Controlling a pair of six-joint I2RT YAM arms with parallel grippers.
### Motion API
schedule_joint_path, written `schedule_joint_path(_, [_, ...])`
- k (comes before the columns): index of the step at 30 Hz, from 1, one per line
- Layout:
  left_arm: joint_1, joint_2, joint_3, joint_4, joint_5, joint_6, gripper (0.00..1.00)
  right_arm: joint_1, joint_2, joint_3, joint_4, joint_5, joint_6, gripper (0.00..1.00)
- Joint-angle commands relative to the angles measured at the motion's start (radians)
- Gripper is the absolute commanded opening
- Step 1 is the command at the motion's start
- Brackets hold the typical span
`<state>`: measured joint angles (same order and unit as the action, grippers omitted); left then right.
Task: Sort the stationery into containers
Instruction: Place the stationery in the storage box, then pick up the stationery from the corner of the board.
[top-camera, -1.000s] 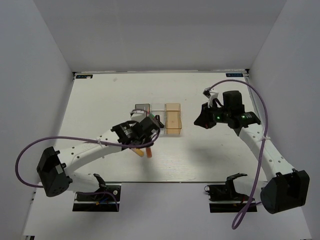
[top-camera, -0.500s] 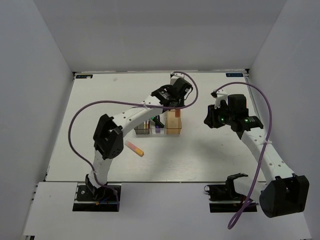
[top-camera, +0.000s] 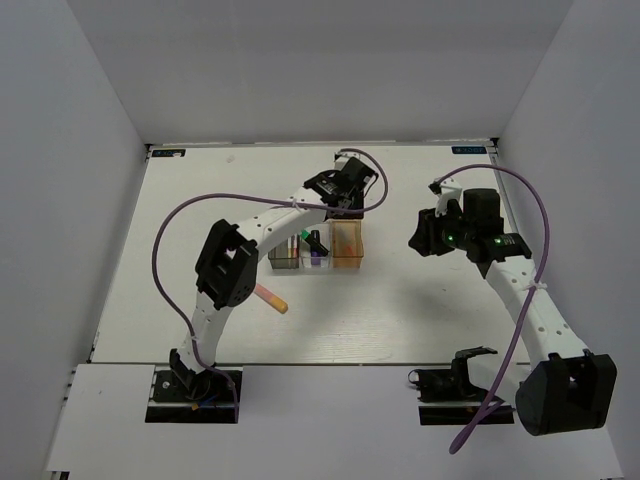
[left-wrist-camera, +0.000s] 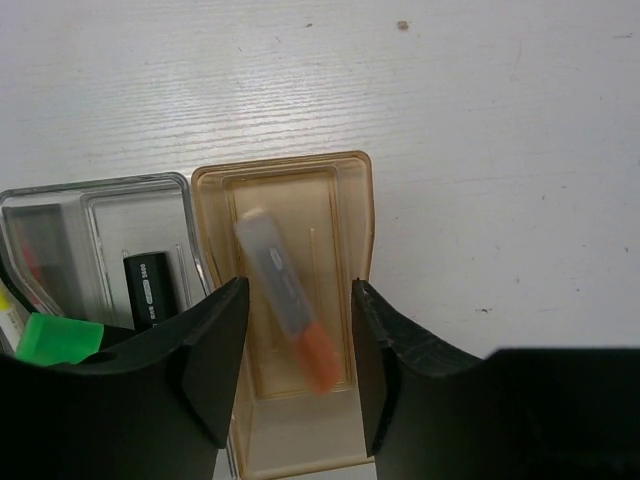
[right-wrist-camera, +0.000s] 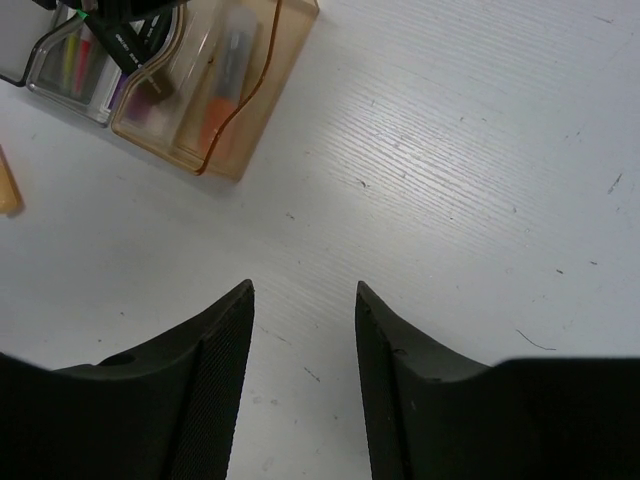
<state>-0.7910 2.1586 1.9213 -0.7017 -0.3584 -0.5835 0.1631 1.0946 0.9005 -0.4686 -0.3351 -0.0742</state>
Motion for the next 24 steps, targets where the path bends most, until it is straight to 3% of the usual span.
schedule_joint_path(1, [-0.005, -0.051, -0.013, 0.007, 0.024, 0.001, 0.56, -0.017, -0.002, -0.006, 0.031, -0.033, -0.002, 0.49])
schedule_joint_path(2, [-0.007, -0.057, -0.024, 0.004, 0.024, -0.002, 0.56, -0.016, -0.002, -0.006, 0.028, -0.038, -0.001, 0.49])
schedule_joint_path(3, [-0.007, -0.087, -0.025, -0.002, 0.015, -0.013, 0.43, -0.014, -0.001, -0.006, 0.03, -0.041, 0.001, 0.49])
schedule_joint_path(5, [-0.013, -0.129, -0.08, -0.021, -0.011, -0.032, 0.07, -0.025, -0.001, -0.006, 0.025, -0.047, 0.001, 0.49])
schedule_joint_path(6, [-0.016, -0.217, -0.106, -0.044, -0.051, -0.065, 0.0, -0.03, -0.001, -0.006, 0.025, -0.047, 0.005, 0.47])
schedule_joint_path(9, [-0.037, -0.383, -0.356, -0.103, -0.129, -0.183, 0.0, -0.039, -0.013, -0.011, 0.028, -0.059, 0.011, 0.45])
schedule_joint_path(10, [-0.045, -0.463, -0.396, -0.129, -0.181, -0.313, 0.0, -0.04, -0.016, -0.015, 0.03, -0.058, 0.013, 0.44])
schedule_joint_path(11, [-0.045, -0.546, -0.439, -0.16, -0.188, -0.353, 0.13, -0.049, -0.013, -0.014, 0.033, -0.062, 0.014, 0.44])
schedule_joint_path(13, [-0.045, -0.682, -0.611, -0.223, -0.176, -0.416, 0.22, -0.048, -0.01, -0.012, 0.031, -0.064, 0.019, 0.44])
schedule_joint_path(14, [-0.045, -0.712, -0.648, -0.258, -0.174, -0.514, 0.34, -0.051, -0.012, -0.011, 0.031, -0.067, 0.02, 0.44])
schedule_joint_path(17, [-0.048, -0.835, -0.874, -0.26, -0.169, -0.611, 0.59, -0.054, -0.01, -0.011, 0.027, -0.073, 0.024, 0.44])
schedule_joint_path(20, [-0.037, -0.878, -1.002, -0.214, -0.172, -0.648, 0.67, -0.057, -0.006, -0.009, 0.031, -0.067, 0.028, 0.45])
schedule_joint_path(24, [-0.019, -0.826, -1.044, -0.173, -0.162, -0.667, 0.68, -0.059, 0.002, -0.011, 0.03, -0.073, 0.03, 0.45])
